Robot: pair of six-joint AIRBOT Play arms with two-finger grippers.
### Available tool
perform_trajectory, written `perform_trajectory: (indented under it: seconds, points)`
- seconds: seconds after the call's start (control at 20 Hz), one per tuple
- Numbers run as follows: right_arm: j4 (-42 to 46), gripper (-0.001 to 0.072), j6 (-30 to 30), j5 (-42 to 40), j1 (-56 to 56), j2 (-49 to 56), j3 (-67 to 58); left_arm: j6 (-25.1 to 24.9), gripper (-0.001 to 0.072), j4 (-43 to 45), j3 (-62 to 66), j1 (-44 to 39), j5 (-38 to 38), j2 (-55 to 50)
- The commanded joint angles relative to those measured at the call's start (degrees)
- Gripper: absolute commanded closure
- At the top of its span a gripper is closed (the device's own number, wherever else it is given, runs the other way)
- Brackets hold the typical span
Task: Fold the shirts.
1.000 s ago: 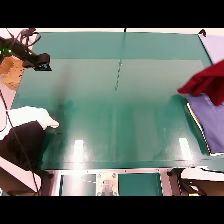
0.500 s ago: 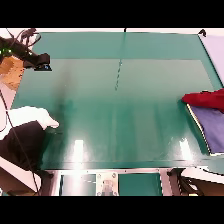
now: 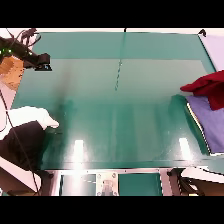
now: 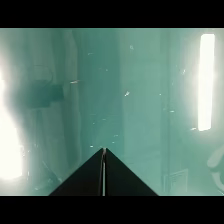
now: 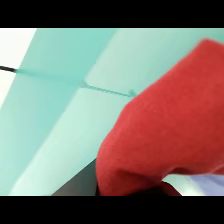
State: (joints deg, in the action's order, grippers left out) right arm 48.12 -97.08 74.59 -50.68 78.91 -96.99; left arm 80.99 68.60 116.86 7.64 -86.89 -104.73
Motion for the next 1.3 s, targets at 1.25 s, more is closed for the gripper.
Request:
perform_trajectory:
  seconds: [1.25]
  points:
    - [-14.9, 0.0689, 13.9, 10.0, -5.9, 14.1, -7.7, 0.1, 0.0682, -0.1, 0.0, 0.0, 1.7, 0.0]
